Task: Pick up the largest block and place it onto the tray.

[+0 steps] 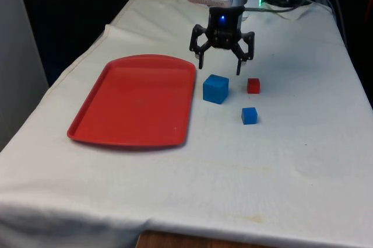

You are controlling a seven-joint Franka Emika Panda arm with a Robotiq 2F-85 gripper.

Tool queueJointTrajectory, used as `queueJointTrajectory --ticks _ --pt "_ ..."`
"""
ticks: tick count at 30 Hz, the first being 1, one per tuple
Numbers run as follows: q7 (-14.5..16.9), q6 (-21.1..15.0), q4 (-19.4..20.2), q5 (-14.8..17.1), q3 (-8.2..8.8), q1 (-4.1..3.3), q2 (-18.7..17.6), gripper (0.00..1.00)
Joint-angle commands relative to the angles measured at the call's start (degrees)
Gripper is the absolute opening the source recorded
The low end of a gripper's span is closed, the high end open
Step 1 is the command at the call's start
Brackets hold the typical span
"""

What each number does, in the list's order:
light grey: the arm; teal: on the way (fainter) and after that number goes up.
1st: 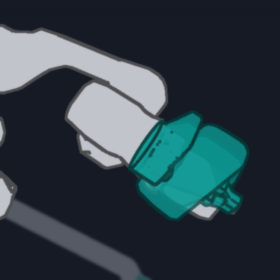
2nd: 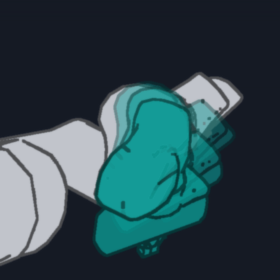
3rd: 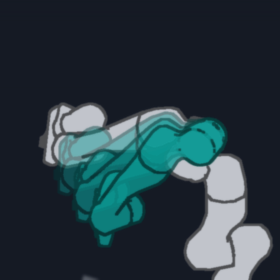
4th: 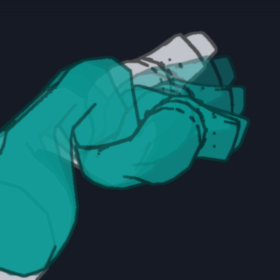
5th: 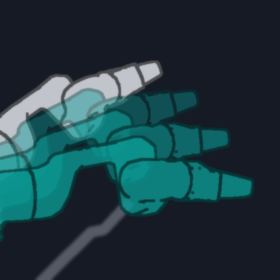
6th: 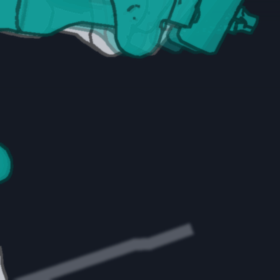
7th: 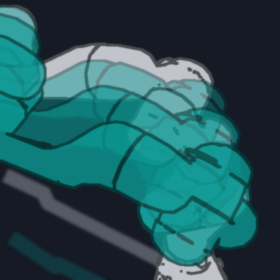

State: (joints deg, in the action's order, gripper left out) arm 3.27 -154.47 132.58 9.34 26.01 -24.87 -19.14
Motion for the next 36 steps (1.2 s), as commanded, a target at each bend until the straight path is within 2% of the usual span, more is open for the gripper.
queueJointTrajectory --ticks 1,5,6,7,12,14,15,16,22,23,24,30,31,32,36 --pt "1.1 -0.7 -0.1 1.6 -1.09 0.74 0.0 1.00" --pt "1.8 -1.2 -0.8 3.4 -1.55 0.92 -1.3 1.00" --pt "0.7 -0.8 -0.9 2.1 -0.29 0.00 -1.6 1.00" --pt "2.0 -1.3 -1.0 3.9 -1.66 0.97 -1.5 1.00" --pt "3.3 -1.3 -1.9 6.5 -1.95 1.03 -3.0 1.00" --pt "4.1 -1.2 -2.5 8.0 -1.83 0.92 -4.0 1.00" --pt "3.1 -0.8 -2.4 6.6 -0.69 0.06 -4.1 1.00" --pt "4.4 -1.1 -2.6 8.4 -1.78 0.92 -4.2 1.00" --pt "4.6 -1.1 -3.0 9.1 -1.09 0.80 -5.4 1.00" --pt "4.0 -0.8 -2.9 8.4 -0.57 0.23 -5.4 1.00" --pt "4.6 -1.1 -3.0 9.1 -1.09 0.86 -5.5 1.00" --pt "4.5 -1.2 -3.1 9.1 -1.03 1.15 -6.1 1.00" --pt "4.0 -0.8 -2.9 8.4 -0.52 0.69 -6.0 1.00" --pt "4.5 -1.2 -3.1 9.1 -1.03 1.20 -6.2 1.00" --pt "4.5 -1.3 -3.6 9.3 -1.20 1.49 -6.9 1.00"
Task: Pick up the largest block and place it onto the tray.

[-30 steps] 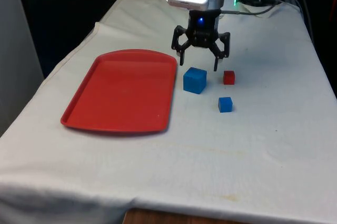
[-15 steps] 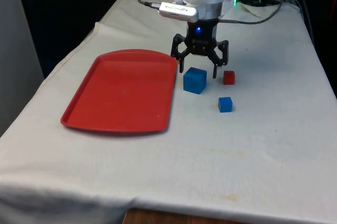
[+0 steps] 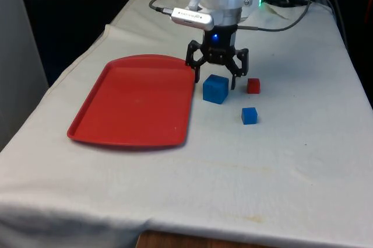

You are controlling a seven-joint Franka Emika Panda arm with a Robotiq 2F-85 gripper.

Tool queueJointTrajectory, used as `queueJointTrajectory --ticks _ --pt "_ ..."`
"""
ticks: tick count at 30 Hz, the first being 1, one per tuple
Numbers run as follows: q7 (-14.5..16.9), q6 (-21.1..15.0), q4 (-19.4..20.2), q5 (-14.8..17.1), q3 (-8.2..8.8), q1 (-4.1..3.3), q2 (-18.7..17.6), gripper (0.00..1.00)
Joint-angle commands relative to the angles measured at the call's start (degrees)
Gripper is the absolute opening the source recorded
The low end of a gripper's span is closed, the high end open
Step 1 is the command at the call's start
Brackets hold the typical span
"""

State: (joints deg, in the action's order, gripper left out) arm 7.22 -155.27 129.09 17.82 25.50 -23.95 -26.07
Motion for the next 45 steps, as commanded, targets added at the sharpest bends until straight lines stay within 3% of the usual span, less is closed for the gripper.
queueJointTrajectory --ticks 1,2,3,4,10,11,12,16,17,18,20,30,37,38,39,45 --pt "0.6 -0.5 -0.3 0.9 -0.74 0.63 -0.2 1.00" --pt "0.6 -0.5 -0.4 1.0 -0.74 0.69 -0.5 1.00" --pt "0.0 0.0 -0.3 0.1 0.00 0.06 -0.5 1.00" --pt "0.6 -0.6 -0.7 1.1 -0.80 0.80 -0.9 1.00" --pt "0.5 -0.6 -1.4 1.5 -0.46 0.69 -2.2 1.00" --pt "0.0 -0.1 -1.5 0.9 0.06 0.23 -2.3 0.98" --pt "0.5 -0.6 -1.4 1.4 -0.34 0.69 -2.2 0.98" --pt "0.3 -0.6 -1.3 1.4 -0.23 0.63 -2.3 0.57" --pt "0.3 -0.6 -1.3 1.3 -0.17 0.63 -2.3 0.44" --pt "0.2 -0.6 -1.3 1.3 -0.11 0.57 -2.3 0.23" --pt "-0.1 -0.1 -1.5 0.9 0.23 0.34 -2.5 0.01" --pt "0.1 -0.5 -1.3 1.1 0.06 0.52 -2.2 0.00" --pt "-0.4 1.3 -1.1 0.1 1.26 -0.11 0.5 0.00" --pt "0.0 1.0 -1.4 0.7 0.69 0.34 0.1 0.00" --pt "-0.5 1.5 -1.1 -0.1 1.38 -0.17 0.9 0.00" --pt "-0.9 3.6 -1.1 -1.1 2.06 -0.29 3.9 0.00"
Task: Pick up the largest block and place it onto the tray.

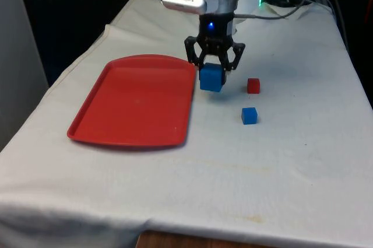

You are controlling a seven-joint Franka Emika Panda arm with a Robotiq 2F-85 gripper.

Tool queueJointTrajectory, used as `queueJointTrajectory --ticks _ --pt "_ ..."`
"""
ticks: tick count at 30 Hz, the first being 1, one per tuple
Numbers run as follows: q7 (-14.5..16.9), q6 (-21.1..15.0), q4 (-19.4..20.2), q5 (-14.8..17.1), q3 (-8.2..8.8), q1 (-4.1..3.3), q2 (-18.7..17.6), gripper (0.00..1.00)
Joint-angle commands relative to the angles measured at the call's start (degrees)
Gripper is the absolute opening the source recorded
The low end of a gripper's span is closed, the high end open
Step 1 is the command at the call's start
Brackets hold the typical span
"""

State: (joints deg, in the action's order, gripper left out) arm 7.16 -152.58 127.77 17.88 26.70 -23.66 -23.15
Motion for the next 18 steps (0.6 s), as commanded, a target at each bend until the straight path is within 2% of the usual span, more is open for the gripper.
queueJointTrajectory --ticks 1,2,8,9,10,17,18 --pt "0.0 0.4 0.0 -0.1 0.06 0.00 0.5 0.00" --pt "-0.8 1.3 0.2 -1.3 0.92 -0.57 1.4 0.00" --pt "-1.1 3.4 -0.2 -2.3 1.38 -0.52 4.2 0.00" --pt "-0.2 2.9 -0.2 -1.2 0.63 0.00 4.0 0.00" --pt "-1.2 3.7 -0.2 -2.5 1.38 -0.52 4.6 0.00" --pt "-1.0 6.2 -1.3 -3.7 2.06 -0.17 7.0 0.00" --pt "-0.4 5.7 -1.1 -2.8 1.66 0.00 7.0 0.00"
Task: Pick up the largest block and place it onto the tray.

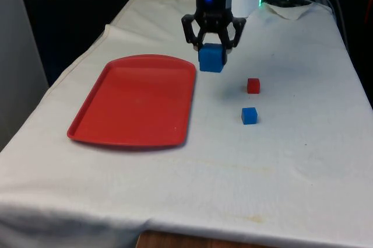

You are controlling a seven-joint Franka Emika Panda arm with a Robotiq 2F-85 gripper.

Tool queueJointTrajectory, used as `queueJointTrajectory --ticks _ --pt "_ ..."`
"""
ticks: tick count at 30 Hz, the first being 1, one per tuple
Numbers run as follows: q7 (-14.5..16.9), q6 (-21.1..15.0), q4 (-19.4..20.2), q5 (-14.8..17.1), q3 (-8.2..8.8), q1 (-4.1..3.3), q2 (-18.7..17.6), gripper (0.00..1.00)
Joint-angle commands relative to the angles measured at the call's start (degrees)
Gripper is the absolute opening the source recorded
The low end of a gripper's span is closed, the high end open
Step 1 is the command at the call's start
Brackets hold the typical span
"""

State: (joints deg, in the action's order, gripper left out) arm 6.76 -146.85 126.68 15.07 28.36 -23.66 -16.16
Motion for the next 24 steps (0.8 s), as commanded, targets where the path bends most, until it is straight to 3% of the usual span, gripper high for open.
queueJointTrajectory --ticks 1,8,9,10,15,16,17,18,21,23,24 --pt "-0.5 0.9 -0.5 -0.9 0.57 -0.11 0.1 0.00" --pt "0.9 3.2 -3.6 -0.6 1.66 0.40 -0.5 0.00" --pt "0.7 2.6 -3.0 -0.6 1.78 0.06 -0.1 0.00" --pt "1.1 3.4 -4.0 -0.5 1.78 0.52 -0.7 0.00" --pt "2.4 5.2 -7.3 0.2 2.86 1.03 -2.9 0.00" --pt "1.7 4.4 -6.6 -0.5 3.15 0.40 -2.6 0.00" --pt "2.1 4.9 -7.8 -0.2 3.55 0.57 -3.6 0.00" --pt "3.2 6.0 -8.9 0.6 3.50 1.32 -4.2 0.00" --pt "4.4 6.4 -10.1 1.3 4.35 1.49 -5.6 0.00" --pt "5.0 6.5 -10.8 1.5 4.93 1.55 -6.2 0.00" --pt "4.8 6.2 -10.8 1.4 5.44 1.03 -6.6 0.00"
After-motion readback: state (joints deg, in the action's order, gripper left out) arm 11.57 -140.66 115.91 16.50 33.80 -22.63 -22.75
